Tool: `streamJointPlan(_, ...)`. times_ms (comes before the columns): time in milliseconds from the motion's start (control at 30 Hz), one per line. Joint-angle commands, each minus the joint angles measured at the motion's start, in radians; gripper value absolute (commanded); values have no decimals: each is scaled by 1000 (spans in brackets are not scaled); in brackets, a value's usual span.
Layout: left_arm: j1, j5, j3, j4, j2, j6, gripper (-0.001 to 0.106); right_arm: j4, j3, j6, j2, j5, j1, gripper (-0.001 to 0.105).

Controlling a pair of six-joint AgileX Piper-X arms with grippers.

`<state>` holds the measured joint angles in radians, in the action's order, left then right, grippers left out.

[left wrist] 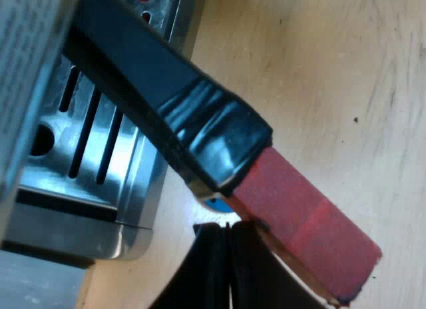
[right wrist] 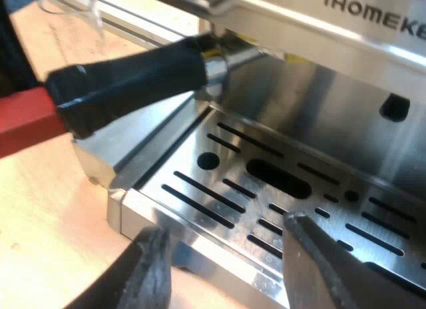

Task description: Put the handle in the coffee machine

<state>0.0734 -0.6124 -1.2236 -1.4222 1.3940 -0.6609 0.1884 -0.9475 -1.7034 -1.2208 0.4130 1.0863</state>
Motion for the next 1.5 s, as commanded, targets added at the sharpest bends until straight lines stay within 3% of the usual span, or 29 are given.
streamJointPlan(33, 8, 25, 1, 54, 3, -85, 1, 25, -4, -2, 26, -3, 2, 43)
streamJointPlan(100, 8, 75, 1, 79, 3, -113, 1, 27, -4, -2, 38, -3, 2, 43)
streamJointPlan(267, 8, 89, 1, 86, 3, -125, 1, 27, -4, -2, 49, -3, 2, 43)
streamJointPlan(500, -16, 174, 1, 102, 3, -152, 1, 33, -4, 0, 49, -6, 2, 43)
streamJointPlan(733, -159, 174, 1, 95, -3, -168, 1, 33, -4, 2, 49, -6, 2, 43)
streamJointPlan(933, -256, 132, 1, 94, -76, -160, 1, 33, -4, 3, 49, -8, 2, 43)
streamJointPlan(1200, -263, 110, 1, 94, -146, -173, 1, 33, -4, 3, 49, -30, 2, 43)
streamJointPlan(1233, -263, 52, 1, 97, -221, -224, 1, 33, -4, 3, 51, -42, 2, 43)
streamJointPlan(1267, -263, 38, 1, 97, -244, -251, 1, 62, -4, 3, 72, -54, 2, 43)
streamJointPlan(1500, -263, 32, 1, 102, -366, -333, 1, 149, -4, 3, 168, -100, 2, 43)
